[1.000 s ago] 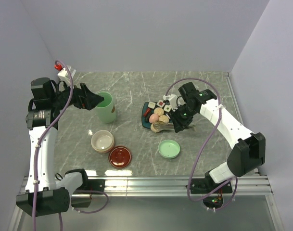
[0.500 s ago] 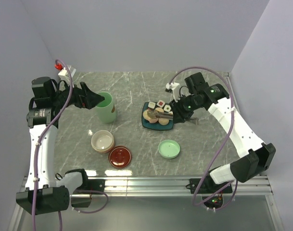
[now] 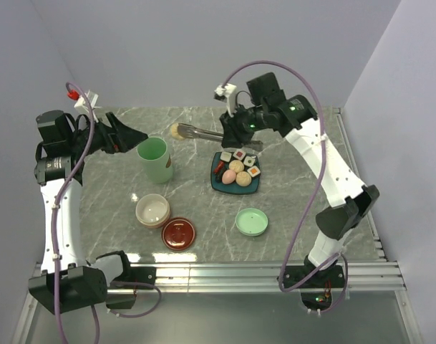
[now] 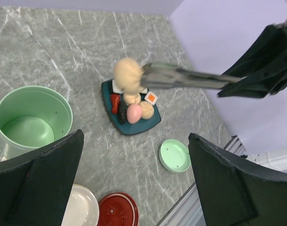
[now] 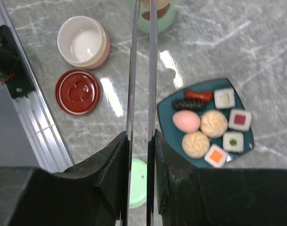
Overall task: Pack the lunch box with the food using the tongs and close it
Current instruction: Place the food into the lunch box, then pick up the food using the clamp
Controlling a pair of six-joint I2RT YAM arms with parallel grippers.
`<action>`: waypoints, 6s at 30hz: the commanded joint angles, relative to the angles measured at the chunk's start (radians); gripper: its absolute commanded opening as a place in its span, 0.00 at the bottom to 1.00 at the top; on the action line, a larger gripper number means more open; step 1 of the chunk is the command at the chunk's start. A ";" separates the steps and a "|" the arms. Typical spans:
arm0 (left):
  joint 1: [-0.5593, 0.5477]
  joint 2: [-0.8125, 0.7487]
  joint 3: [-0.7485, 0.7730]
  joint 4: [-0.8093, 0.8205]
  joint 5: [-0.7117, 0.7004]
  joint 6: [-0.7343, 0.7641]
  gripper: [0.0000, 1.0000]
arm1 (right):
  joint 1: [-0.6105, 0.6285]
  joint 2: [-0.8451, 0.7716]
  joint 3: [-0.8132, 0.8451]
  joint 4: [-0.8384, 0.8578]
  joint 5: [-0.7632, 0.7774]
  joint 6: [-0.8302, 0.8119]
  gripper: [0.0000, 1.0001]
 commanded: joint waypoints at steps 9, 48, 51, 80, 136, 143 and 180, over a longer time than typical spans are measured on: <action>0.063 0.006 -0.004 0.132 0.070 -0.132 0.99 | 0.151 0.159 0.136 0.190 0.088 0.085 0.28; 0.069 -0.030 -0.001 0.015 0.079 0.048 0.99 | -0.123 -0.338 -0.623 0.131 0.203 -0.040 0.58; 0.067 -0.030 -0.003 0.024 0.082 0.043 0.99 | -0.163 -0.347 -0.678 0.127 0.198 -0.068 0.58; 0.067 -0.037 -0.015 0.014 0.073 0.067 0.99 | -0.186 -0.178 -0.752 0.170 0.091 -0.108 0.58; 0.067 -0.023 -0.033 0.020 0.079 0.064 0.99 | -0.132 -0.134 -0.703 0.143 0.096 -0.138 0.59; 0.069 -0.019 -0.041 0.043 0.084 0.044 0.99 | -0.137 -0.171 -0.769 0.161 0.112 -0.134 0.58; 0.069 0.018 -0.012 0.067 0.139 -0.034 1.00 | -0.184 -0.163 -0.369 0.061 -0.119 -0.022 0.45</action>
